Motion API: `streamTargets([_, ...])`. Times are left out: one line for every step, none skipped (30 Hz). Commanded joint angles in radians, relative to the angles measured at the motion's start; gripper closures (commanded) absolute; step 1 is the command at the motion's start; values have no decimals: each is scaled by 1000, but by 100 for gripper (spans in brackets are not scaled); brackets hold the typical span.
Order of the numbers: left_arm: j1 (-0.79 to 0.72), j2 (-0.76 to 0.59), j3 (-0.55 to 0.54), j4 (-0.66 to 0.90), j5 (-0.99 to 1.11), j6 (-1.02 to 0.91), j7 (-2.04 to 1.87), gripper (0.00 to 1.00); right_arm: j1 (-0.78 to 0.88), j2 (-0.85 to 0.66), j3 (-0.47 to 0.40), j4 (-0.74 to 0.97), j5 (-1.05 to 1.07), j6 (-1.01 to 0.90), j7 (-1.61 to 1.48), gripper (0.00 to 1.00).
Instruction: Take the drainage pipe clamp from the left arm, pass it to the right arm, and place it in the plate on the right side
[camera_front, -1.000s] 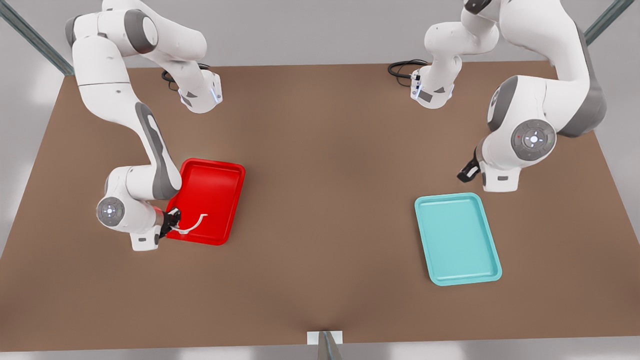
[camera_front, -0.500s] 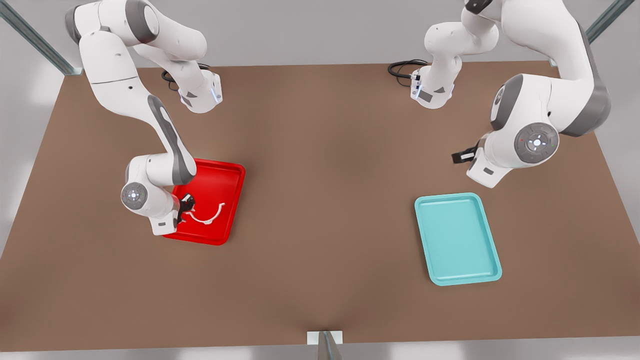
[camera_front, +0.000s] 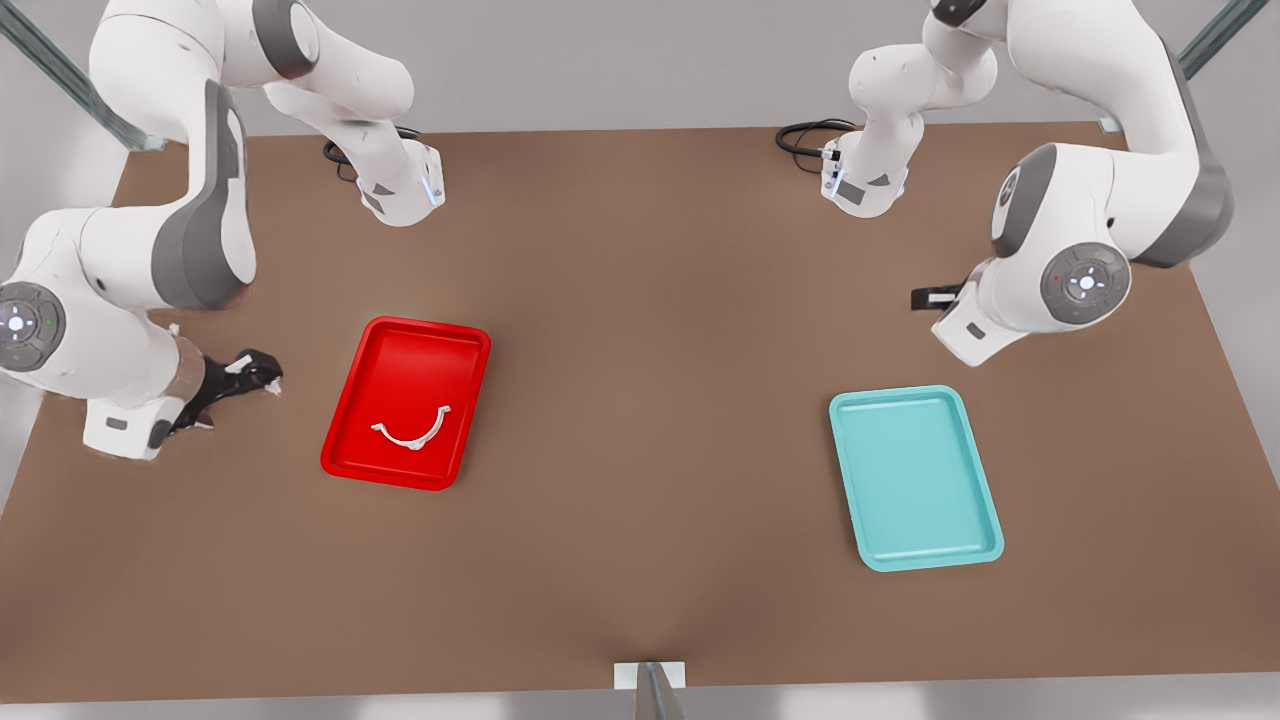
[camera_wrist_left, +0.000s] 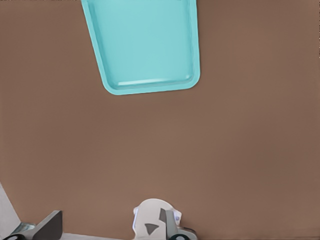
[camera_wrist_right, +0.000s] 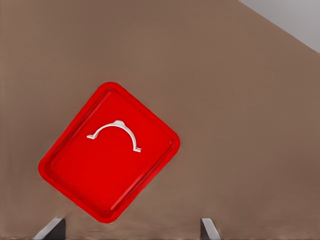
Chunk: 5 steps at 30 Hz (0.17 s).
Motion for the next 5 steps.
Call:
streamTargets([2, -4, 1, 2, 4, -8, 180, 0, -1, -84, -35, -104, 24, -133, 596, 0])
streamTargets([2, -4, 0, 0, 4, -10, 180, 0, -1, -90, -46, -120, 40, -119, 594, 0])
streamTargets([1, -4, -2, 0, 4, -11, 180, 0, -1, -92, -46, -129, 40, -119, 594, 0])
streamTargets([1, -4, -3, 0, 4, -11, 180, 0, -1, -93, -46, -130, 40, -117, 596, 0])
streamTargets([1, -4, -5, 0, 4, -11, 179, 0, 1, -99, -46, -143, 40, -111, 591, 0])
